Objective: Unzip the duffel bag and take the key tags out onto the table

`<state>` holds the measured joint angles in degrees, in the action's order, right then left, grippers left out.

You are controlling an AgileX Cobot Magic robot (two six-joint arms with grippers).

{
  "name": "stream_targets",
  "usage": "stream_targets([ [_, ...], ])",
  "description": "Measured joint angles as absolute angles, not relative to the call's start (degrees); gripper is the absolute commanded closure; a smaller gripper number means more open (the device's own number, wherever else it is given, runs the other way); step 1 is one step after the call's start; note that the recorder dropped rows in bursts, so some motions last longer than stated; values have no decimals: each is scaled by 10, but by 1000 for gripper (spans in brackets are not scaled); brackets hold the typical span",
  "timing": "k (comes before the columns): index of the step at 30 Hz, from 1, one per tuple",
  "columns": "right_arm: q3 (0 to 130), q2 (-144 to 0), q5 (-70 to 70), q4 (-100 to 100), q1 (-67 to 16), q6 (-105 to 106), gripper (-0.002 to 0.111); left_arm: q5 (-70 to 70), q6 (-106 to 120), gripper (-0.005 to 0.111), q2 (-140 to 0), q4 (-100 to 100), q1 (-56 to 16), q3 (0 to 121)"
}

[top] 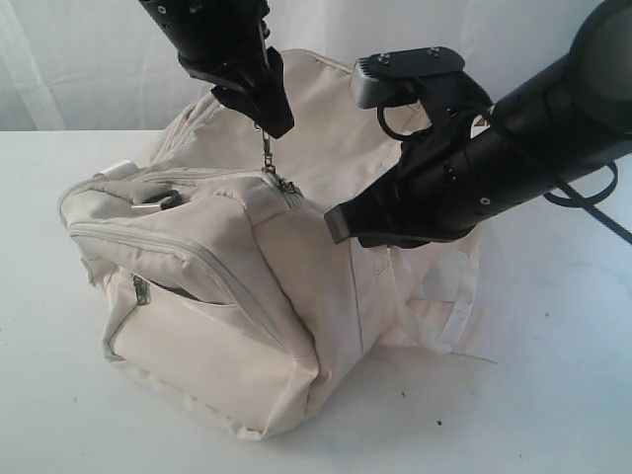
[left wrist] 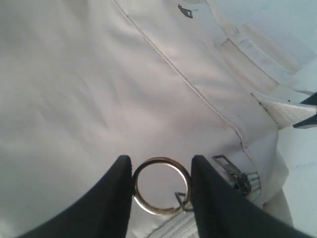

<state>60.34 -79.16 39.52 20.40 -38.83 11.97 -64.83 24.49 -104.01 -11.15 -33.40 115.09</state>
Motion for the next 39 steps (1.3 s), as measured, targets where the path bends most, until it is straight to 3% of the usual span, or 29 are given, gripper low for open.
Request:
stream_targets([
  [10,603,-792,399,204,-388,120,108,-648,240,107,-1004,-67,-334,1052],
  [39,603,-803,397,200,-388,120,108,-646,150,107,-1003,253,-334,1010],
])
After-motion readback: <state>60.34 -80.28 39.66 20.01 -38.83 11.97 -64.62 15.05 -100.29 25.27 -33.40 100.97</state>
